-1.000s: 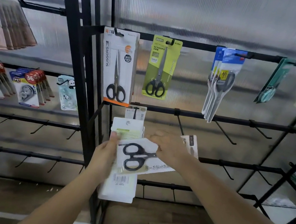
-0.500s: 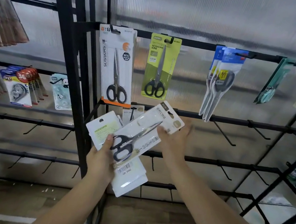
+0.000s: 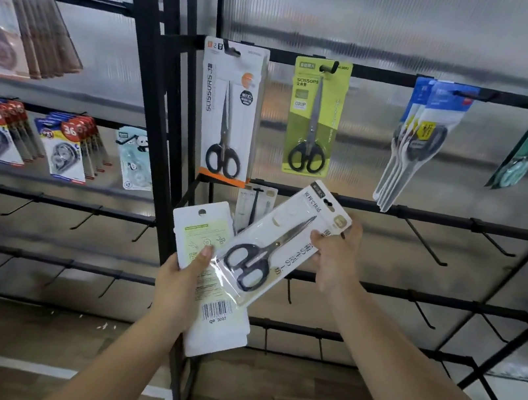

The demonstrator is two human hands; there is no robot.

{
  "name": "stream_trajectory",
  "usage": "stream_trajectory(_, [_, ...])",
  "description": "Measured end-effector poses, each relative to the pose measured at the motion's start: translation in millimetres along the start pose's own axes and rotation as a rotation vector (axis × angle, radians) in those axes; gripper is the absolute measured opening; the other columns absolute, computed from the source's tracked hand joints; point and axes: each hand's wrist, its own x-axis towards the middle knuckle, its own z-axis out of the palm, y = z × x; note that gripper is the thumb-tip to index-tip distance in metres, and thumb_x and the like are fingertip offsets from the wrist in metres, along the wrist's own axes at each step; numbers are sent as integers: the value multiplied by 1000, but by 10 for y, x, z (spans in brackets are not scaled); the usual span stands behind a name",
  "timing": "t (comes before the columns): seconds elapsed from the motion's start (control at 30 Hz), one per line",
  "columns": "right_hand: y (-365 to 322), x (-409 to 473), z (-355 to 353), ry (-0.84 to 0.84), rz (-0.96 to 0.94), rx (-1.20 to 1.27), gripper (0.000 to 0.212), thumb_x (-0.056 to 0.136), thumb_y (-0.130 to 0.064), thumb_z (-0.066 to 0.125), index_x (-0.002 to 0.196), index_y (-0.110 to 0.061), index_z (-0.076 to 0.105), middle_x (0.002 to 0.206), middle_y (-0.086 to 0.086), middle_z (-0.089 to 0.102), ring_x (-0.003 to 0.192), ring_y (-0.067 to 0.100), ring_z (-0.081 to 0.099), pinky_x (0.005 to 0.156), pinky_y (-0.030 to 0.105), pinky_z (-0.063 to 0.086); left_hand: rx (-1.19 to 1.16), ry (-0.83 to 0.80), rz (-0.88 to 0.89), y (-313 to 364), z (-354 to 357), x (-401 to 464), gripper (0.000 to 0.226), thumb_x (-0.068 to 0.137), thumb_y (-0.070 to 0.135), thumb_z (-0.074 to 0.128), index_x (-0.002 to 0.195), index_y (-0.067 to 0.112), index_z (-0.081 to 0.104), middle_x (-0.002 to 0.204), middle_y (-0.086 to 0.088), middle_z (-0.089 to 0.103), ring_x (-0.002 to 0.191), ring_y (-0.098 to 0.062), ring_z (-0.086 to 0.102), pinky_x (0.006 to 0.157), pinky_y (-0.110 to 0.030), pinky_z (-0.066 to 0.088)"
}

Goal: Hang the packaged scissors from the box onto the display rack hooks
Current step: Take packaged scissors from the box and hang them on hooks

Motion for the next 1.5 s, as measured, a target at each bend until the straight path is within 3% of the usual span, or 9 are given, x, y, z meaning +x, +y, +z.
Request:
stream_trajectory(0.17, [33, 23, 58, -104, 118, 146, 48, 80, -1, 62, 124, -17, 48, 112, 10, 65, 99, 27, 62, 80, 42, 53, 25, -14, 52, 27, -7, -10, 28, 85, 17, 68, 109, 4, 64, 103, -13, 70, 89, -31, 67, 73, -38, 55])
stream_trajectory(0.4, [85, -185, 173, -547, 268, 326, 22, 78, -11, 58, 98, -11, 66, 91, 5, 71, 82, 22, 69, 72, 35, 54, 25, -19, 74, 18, 105, -52, 11, 87, 20, 65, 97, 13, 64, 95, -7, 70, 82, -24, 67, 68, -34, 53])
stream_trajectory(0.63, [57, -47, 99, -410, 323, 165, 18, 92, -5, 51, 106, -9, 61, 104, 10, 67, 92, 27, 64, 82, 43, 49, 82, -111, -13, 75, 62, -20, 8, 87, 17, 66, 95, 16, 67, 82, -3, 75, 72, -24, 71, 67, -39, 57])
stream_trajectory(0.83, [1, 43, -44, -388, 304, 169, 24, 92, 0, 49, 112, -7, 60, 101, 10, 68, 93, 30, 63, 85, 48, 49, 236, -277, 115, 98, -86, 103, 66, 92, 7, 56, 141, 41, 28, 114, -3, 68, 95, -26, 69, 79, -48, 55])
stream_trajectory(0.97, [-14, -20, 25, -454, 330, 19, 29, 89, 0, 52, 117, -5, 61, 119, 16, 64, 112, 36, 59, 99, 54, 42, 348, -358, 130, 220, -25, 17, 40, 95, -1, 45, 92, 25, 76, 109, -6, 71, 88, -21, 70, 74, -39, 57])
stream_trajectory(1.07, [5, -112, 122, -482, 352, -97, 34, 87, 3, 56, 120, -3, 61, 119, 14, 65, 110, 32, 61, 99, 50, 44, 319, -346, 39, 233, 61, -23, 43, 91, -4, 48, 68, 18, 78, 91, -10, 74, 79, -28, 71, 69, -39, 58])
stream_trajectory(1.17, [35, -179, 180, -438, 349, -146, 29, 86, 6, 58, 113, -3, 64, 105, 10, 69, 95, 27, 66, 85, 39, 52, 299, -390, 11, 203, 111, -52, 21, 88, 6, 58, 80, 9, 77, 91, -17, 73, 85, -39, 68, 82, -49, 55])
stream_trajectory(1.3, [14, -264, 196, -388, 268, -179, 17, 83, 7, 63, 95, -5, 66, 94, 13, 70, 76, 17, 64, 76, 31, 51, 385, -316, 136, 164, 140, -69, 8, 82, 11, 70, 85, 4, 74, 85, -9, 75, 79, -26, 70, 74, -31, 57])
stream_trajectory(1.5, [-13, -372, 272, -301, 189, -217, 21, 82, 5, 66, 81, -15, 60, 92, 6, 68, 85, 23, 63, 78, 33, 52, 612, -236, 321, 117, 151, -19, 15, 85, 15, 68, 98, 10, 75, 100, -4, 71, 90, -18, 67, 83, -31, 54])
